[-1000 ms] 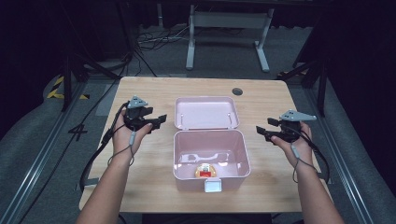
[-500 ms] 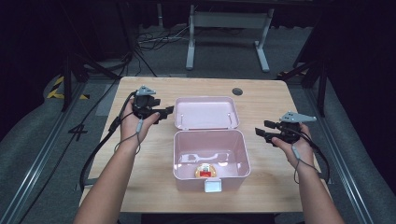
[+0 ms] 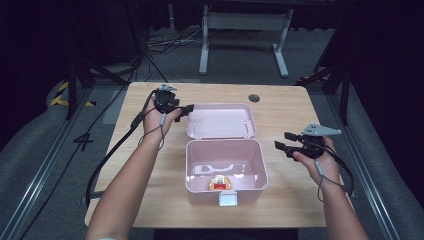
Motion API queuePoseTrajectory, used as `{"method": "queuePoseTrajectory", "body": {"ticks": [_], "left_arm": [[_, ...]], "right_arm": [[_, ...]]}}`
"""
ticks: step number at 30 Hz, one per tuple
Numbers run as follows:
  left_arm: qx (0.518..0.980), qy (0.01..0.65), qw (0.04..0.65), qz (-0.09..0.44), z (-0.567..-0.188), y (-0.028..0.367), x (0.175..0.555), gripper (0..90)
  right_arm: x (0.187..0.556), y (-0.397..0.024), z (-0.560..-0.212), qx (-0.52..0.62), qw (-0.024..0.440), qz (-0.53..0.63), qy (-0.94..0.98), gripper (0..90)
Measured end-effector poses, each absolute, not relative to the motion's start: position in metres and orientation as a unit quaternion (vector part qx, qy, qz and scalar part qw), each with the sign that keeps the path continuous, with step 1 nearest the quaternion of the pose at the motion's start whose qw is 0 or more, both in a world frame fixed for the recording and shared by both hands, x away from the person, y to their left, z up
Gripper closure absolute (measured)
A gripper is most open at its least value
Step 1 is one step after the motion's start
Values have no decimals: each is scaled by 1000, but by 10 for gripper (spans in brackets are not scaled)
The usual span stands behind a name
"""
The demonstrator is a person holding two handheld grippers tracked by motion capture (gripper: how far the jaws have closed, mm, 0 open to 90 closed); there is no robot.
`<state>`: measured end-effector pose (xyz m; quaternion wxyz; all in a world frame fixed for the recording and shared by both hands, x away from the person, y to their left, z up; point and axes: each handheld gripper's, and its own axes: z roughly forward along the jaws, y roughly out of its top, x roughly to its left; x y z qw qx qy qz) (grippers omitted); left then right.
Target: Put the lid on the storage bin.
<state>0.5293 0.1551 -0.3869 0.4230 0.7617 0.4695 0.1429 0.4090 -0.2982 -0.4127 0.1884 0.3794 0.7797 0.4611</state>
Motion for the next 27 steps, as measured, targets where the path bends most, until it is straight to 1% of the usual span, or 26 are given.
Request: {"method": "queuePoseTrajectory", "body": {"ticks": [2,6,7,13,18,19,22,23,25,27], "left_arm": [[765,468,417,147,-389,152,533,330],[763,475,420,125,-395,144,545,328],[764,476,416,126,-397,143,548,327],[767,486,409,97,-406,143,560,332],[772,486,402,76,-410,143,563,394],[771,485,408,63,-411,143,563,394],[770,483,414,32,-411,142,562,444],[772,483,413,25,-411,141,562,492],[772,485,411,7,-410,140,561,517],[772,484,412,2,-409,140,560,560]], "right_arm": [[408,-299,-413,379,191,461,779,406],[405,-303,-412,380,201,455,780,379],[405,-303,-412,381,200,454,780,375],[401,-303,-414,377,202,443,788,373],[400,-304,-414,380,203,445,785,373],[400,-304,-414,380,203,445,785,373],[400,-304,-414,381,204,445,785,373],[400,-304,-414,382,203,446,783,373],[400,-304,-414,381,203,448,782,373],[400,-304,-414,381,203,449,782,373]]}}
